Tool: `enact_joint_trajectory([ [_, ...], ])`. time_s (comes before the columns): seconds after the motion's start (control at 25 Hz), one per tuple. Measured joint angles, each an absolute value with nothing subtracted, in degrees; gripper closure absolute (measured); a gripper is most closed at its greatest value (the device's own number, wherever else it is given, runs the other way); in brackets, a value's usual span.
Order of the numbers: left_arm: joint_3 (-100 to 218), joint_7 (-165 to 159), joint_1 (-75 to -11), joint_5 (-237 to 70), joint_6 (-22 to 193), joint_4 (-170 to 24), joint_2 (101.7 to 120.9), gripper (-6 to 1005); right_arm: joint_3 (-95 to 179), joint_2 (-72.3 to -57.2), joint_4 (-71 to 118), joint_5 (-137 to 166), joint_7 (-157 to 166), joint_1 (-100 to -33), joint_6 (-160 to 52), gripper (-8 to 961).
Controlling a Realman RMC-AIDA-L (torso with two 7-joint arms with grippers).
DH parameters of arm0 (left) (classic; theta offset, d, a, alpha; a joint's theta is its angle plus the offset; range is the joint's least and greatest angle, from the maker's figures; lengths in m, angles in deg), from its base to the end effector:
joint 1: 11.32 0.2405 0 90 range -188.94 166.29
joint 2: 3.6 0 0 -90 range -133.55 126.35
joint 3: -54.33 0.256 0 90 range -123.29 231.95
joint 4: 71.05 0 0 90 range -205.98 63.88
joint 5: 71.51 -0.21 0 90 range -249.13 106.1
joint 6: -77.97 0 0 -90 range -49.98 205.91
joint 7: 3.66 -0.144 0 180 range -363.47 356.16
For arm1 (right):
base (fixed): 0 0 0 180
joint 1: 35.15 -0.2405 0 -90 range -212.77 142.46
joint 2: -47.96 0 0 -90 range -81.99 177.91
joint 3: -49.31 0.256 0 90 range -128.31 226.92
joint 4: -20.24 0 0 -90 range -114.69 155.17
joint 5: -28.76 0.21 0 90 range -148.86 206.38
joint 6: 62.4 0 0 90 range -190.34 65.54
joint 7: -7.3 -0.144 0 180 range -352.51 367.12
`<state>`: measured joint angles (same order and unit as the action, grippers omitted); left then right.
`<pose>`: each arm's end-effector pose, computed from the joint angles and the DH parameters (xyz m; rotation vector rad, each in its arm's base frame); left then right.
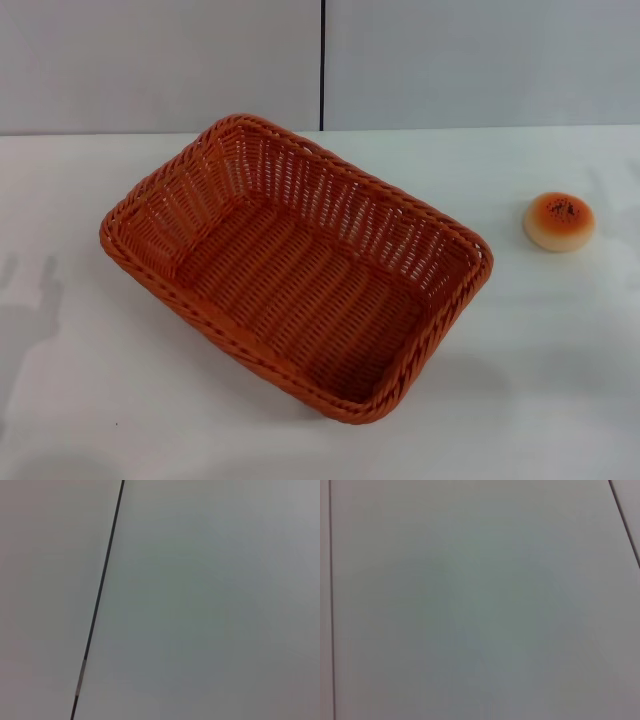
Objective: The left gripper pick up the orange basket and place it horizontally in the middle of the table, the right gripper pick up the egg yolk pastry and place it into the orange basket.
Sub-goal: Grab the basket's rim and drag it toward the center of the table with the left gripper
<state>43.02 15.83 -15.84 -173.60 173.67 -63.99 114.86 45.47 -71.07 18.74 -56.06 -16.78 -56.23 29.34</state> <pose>-0.3677 0.1775 0.0055 -1.4674 -0.5917 -0.9084 0.3243 0.2788 0.0146 -1.5676 0.4608 1.0459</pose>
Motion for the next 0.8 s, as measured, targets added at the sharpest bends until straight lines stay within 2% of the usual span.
enact_joint_trajectory([
  [0.32, 42.9, 17.5, -16.0, -173.6, 173.3, -64.2, 114.8, 489, 45.2, -71.17, 18.3, -56.1, -16.8, -56.3, 28.5, 420],
  [0.6, 45.1, 21.8, -17.8, -174.0, 173.3, -67.0, 114.39, 281, 45.0, -71.15, 18.2, -56.2, -16.8, -55.4, 31.0, 467],
  [0.8, 49.7, 30.1, -20.2, -174.1, 174.0, -74.0, 114.31, 289, 45.2, -71.13, 18.3, -56.2, -16.9, -55.0, 31.7, 515],
])
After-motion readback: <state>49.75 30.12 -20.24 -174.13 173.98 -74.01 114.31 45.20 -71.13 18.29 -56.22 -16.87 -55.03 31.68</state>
